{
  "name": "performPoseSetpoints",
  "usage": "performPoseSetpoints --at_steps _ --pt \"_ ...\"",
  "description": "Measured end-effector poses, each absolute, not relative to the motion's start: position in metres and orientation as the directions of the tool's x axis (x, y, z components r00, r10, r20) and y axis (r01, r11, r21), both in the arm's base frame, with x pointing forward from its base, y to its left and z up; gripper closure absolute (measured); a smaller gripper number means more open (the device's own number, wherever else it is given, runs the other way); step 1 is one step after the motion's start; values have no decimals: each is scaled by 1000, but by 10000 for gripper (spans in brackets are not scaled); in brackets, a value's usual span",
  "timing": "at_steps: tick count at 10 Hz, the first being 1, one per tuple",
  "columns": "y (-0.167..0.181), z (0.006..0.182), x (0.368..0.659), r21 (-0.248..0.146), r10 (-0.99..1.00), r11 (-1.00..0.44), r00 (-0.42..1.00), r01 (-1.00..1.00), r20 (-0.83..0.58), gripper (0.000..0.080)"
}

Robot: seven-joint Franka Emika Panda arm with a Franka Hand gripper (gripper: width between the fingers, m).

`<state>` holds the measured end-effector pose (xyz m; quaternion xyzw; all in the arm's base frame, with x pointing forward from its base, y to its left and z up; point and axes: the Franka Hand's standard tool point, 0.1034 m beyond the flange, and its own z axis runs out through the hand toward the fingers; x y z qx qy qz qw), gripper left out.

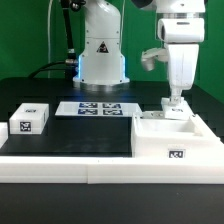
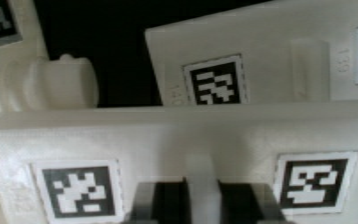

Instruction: Assemble cabinet

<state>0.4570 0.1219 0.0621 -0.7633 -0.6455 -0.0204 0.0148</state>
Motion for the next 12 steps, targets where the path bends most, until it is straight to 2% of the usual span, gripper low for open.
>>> performPoseSetpoints --at_steps 7,10,12 --pt "120 64 462 3 985 -168 168 986 48 731" --pt "116 61 489 7 991 -126 125 992 54 731" --pt "115 62 493 -4 990 -130 130 991 48 731"
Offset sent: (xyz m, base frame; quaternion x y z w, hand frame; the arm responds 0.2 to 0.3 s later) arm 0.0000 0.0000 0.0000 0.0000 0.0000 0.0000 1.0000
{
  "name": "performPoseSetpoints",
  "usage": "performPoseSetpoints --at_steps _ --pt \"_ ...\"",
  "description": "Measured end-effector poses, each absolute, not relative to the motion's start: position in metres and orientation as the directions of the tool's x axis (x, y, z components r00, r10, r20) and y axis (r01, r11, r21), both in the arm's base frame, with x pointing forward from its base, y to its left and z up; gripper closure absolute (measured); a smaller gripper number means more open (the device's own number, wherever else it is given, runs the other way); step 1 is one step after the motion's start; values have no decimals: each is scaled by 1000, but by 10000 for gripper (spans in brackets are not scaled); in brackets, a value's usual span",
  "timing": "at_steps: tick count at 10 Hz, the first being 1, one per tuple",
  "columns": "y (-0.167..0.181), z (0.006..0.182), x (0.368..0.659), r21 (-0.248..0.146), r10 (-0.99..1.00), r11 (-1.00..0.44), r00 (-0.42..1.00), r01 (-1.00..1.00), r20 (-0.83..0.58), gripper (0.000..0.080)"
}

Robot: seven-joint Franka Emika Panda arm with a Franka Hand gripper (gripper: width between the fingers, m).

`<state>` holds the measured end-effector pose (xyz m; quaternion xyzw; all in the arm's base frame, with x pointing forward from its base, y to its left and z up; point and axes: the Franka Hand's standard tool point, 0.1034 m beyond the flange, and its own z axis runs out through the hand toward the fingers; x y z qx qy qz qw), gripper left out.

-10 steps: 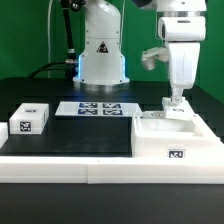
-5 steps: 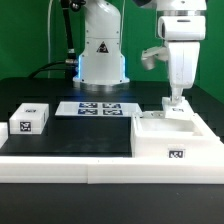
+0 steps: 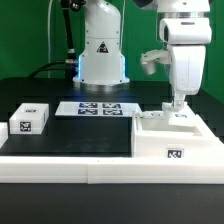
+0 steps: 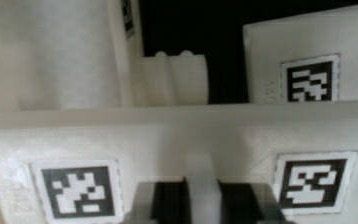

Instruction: Assemble cabinet

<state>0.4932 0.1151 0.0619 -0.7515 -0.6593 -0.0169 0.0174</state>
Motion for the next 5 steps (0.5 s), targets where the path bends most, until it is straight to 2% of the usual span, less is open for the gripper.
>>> performPoseSetpoints --at_steps 4,5 --pt "115 62 494 -3 990 -132 132 991 49 731" --pt "114 62 502 -4 989 -136 137 991 49 731"
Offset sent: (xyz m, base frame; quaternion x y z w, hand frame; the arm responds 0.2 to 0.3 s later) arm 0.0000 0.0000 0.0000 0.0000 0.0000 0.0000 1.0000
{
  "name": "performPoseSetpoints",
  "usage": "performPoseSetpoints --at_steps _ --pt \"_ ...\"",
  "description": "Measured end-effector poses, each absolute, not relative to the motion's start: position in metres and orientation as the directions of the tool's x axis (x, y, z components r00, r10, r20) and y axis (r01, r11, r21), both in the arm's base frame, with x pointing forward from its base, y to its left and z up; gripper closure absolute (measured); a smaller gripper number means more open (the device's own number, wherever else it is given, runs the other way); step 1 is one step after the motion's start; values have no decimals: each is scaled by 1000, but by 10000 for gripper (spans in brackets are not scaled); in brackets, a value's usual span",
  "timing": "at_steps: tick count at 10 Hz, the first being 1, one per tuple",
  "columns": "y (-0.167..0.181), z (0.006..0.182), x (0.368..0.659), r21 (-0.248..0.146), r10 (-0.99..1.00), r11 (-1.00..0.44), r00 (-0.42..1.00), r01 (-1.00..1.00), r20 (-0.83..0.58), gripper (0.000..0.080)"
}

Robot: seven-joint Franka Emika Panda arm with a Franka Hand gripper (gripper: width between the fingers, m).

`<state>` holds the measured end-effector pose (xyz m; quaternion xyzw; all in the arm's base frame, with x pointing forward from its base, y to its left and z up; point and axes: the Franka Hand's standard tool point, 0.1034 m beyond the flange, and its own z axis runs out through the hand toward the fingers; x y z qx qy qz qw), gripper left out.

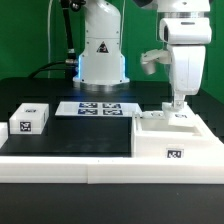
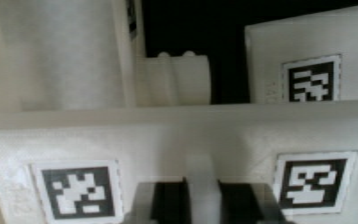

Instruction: Assemble cabinet

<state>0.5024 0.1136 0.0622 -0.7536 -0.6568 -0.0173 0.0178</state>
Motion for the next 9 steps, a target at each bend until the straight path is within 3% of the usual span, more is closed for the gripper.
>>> performPoseSetpoints --at_steps 5,9 --pt "106 61 552 13 984 -171 170 985 58 731" --pt "103 61 560 5 984 -173 173 985 51 731"
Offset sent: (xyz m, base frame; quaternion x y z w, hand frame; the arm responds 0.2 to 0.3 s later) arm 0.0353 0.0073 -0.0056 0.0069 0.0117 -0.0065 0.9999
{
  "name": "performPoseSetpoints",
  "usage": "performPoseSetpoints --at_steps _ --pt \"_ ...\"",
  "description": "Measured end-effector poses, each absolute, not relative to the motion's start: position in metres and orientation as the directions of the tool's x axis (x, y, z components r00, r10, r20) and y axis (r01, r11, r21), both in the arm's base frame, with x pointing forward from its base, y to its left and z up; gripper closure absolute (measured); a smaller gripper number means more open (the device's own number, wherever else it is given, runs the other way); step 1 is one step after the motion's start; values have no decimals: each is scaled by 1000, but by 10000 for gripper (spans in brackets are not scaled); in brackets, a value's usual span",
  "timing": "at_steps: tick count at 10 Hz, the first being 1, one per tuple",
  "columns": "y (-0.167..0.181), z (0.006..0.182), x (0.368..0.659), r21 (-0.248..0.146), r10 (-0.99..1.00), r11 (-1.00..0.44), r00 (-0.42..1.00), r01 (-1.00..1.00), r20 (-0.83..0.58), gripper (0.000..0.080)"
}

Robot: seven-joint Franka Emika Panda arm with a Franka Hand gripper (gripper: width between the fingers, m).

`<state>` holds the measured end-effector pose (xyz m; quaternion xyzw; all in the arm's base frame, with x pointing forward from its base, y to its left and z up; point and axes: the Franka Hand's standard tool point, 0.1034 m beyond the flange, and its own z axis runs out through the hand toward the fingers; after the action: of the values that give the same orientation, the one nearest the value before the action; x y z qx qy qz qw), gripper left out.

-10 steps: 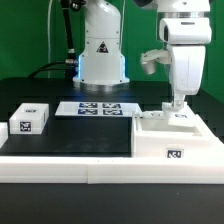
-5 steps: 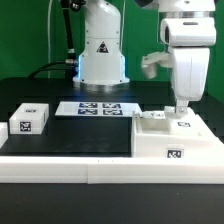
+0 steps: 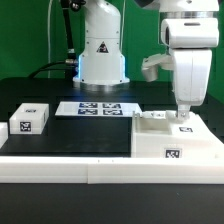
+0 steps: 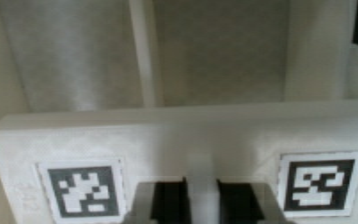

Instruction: Assemble cabinet

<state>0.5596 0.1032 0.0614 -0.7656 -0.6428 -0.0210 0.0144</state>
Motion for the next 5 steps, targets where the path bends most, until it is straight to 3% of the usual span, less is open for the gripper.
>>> performPoseSetpoints --at_steps 4,5 --pt "102 62 569 4 982 -180 180 984 50 731" --pt "101 61 569 4 982 -182 182 983 50 674"
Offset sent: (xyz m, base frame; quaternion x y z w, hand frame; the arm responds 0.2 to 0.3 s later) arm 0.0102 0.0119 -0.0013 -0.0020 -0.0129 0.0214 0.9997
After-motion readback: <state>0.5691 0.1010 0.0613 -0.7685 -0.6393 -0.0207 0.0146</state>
